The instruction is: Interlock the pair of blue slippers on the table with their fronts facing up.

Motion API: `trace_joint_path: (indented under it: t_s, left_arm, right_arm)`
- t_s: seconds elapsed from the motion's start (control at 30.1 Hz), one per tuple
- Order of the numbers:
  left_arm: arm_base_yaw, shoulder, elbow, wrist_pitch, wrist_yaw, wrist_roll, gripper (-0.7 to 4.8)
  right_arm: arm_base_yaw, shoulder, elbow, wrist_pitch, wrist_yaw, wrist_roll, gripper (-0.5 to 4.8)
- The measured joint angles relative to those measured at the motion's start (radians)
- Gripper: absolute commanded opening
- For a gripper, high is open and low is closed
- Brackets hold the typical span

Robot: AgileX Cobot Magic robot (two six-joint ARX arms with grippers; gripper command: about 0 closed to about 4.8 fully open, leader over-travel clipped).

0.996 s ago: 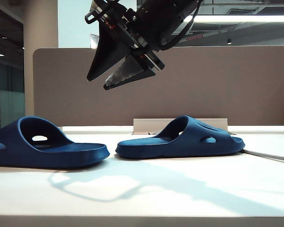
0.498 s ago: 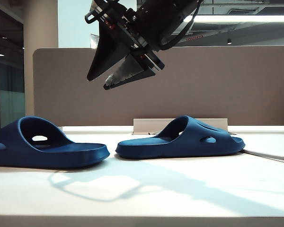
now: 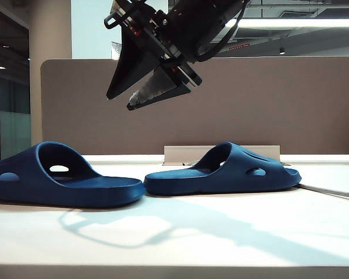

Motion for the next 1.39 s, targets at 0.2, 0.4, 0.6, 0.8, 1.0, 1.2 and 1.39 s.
trace_joint_path:
  t_s: [0.2, 0.4, 0.6, 0.8, 1.0, 1.2, 1.39]
  left_arm:
    - [0.000, 0.000, 0.000, -0.004, 0.006, 0.000, 0.47]
    - [0.000, 0.000, 0.000, -0.002, 0.009, -0.001, 0.14]
    - [0.006, 0.000, 0.000, 0.048, 0.094, -0.060, 0.11]
    - [0.009, -0.052, -0.001, 0.105, 0.126, -0.126, -0.05]
    - [0.009, -0.126, -0.001, 0.111, 0.128, -0.137, -0.05]
    - [0.010, -0.222, -0.001, 0.112, 0.129, -0.154, -0.05]
    - [0.010, -0.301, -0.001, 0.097, 0.055, -0.177, -0.05]
  right_arm:
    - [0.000, 0.000, 0.000, 0.000, 0.000, 0.000, 1.98]
    - [-0.001, 0.000, 0.000, 0.000, 0.000, 0.000, 1.98]
    - [-0.022, 0.000, 0.000, 0.000, 0.024, 0.018, 1.98]
    - [-0.082, 0.000, 0.000, 0.000, 0.035, 0.073, 1.98]
    - [-0.164, 0.000, 0.000, 0.004, 0.042, 0.130, 1.98]
    - [-0.249, 0.000, 0.000, 0.027, 0.042, 0.192, 1.98]
    - [-0.353, 0.000, 0.000, 0.029, 0.042, 0.242, 1.98]
